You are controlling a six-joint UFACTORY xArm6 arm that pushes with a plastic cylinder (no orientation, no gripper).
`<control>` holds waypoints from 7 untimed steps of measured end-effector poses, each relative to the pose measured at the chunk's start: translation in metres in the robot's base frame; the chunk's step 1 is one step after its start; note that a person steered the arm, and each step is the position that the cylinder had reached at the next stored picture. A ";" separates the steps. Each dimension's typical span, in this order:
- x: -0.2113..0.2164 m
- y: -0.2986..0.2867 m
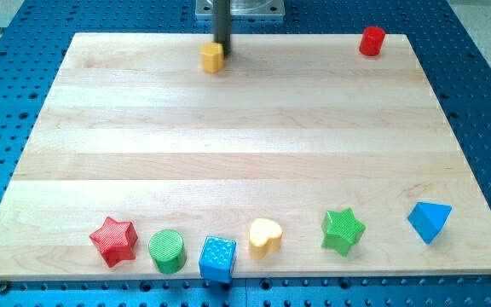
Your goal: Move the yellow hexagon to the left side of the red star
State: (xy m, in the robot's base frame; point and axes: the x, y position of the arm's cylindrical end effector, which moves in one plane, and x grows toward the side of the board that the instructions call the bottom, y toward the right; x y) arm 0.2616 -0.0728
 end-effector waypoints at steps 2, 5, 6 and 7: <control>0.144 -0.087; 0.265 -0.143; 0.262 -0.146; 0.251 -0.162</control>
State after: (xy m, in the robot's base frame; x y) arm 0.5131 -0.2351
